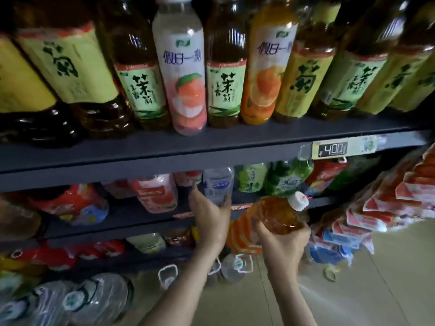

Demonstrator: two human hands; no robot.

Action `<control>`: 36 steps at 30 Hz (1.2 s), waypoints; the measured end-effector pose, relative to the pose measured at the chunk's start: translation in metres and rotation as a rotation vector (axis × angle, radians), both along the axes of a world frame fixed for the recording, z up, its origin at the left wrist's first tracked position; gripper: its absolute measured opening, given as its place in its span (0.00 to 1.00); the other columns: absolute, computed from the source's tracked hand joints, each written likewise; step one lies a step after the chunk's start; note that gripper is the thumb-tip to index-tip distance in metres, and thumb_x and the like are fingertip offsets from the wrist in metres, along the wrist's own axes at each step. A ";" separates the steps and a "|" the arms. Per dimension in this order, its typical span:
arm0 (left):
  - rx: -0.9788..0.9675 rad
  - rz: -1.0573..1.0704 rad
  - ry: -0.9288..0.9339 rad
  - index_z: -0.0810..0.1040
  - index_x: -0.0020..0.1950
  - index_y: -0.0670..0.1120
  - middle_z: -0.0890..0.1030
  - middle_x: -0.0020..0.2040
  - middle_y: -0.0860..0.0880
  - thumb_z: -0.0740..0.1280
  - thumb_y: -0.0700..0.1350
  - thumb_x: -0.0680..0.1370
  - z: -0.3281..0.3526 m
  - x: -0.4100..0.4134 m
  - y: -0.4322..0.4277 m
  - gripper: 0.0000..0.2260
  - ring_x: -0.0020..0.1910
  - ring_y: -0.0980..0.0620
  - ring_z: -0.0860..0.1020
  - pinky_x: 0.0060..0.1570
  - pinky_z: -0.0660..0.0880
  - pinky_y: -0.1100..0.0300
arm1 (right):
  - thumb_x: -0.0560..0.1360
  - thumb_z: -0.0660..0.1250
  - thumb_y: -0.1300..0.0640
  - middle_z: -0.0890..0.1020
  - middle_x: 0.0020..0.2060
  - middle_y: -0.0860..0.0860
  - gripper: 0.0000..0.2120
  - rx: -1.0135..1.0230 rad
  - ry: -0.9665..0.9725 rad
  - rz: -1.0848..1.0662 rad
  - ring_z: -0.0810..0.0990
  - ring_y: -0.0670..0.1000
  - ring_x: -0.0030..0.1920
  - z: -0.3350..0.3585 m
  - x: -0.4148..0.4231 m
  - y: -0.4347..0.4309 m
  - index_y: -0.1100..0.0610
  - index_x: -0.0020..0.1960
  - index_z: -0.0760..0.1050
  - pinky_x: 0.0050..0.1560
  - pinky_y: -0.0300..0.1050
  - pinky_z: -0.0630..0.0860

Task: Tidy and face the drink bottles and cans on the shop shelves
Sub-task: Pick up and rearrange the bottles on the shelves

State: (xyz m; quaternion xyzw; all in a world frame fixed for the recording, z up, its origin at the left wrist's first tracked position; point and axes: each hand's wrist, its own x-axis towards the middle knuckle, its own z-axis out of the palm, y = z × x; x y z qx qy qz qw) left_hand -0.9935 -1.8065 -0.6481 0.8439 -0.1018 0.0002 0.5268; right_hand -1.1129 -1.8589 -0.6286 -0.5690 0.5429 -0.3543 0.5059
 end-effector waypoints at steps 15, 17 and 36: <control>-0.277 0.092 -0.176 0.65 0.60 0.41 0.77 0.53 0.48 0.80 0.47 0.62 -0.029 0.008 -0.011 0.35 0.48 0.52 0.78 0.41 0.73 0.71 | 0.59 0.81 0.58 0.72 0.58 0.49 0.43 -0.186 -0.379 -0.029 0.75 0.39 0.53 -0.039 -0.005 -0.009 0.56 0.68 0.61 0.45 0.22 0.71; -0.321 0.140 -0.230 0.65 0.61 0.38 0.76 0.53 0.47 0.80 0.48 0.61 -0.022 -0.004 0.015 0.37 0.49 0.50 0.78 0.43 0.72 0.75 | 0.60 0.80 0.59 0.72 0.57 0.48 0.42 -0.187 -0.385 -0.012 0.74 0.36 0.52 -0.034 -0.002 -0.005 0.55 0.68 0.61 0.45 0.22 0.71; -0.238 0.216 -0.260 0.65 0.63 0.36 0.73 0.55 0.48 0.81 0.40 0.56 0.002 0.011 0.127 0.41 0.52 0.57 0.75 0.46 0.69 0.80 | 0.58 0.82 0.57 0.69 0.53 0.42 0.40 -0.218 -0.262 0.181 0.72 0.32 0.52 -0.028 0.127 0.013 0.50 0.61 0.61 0.56 0.34 0.71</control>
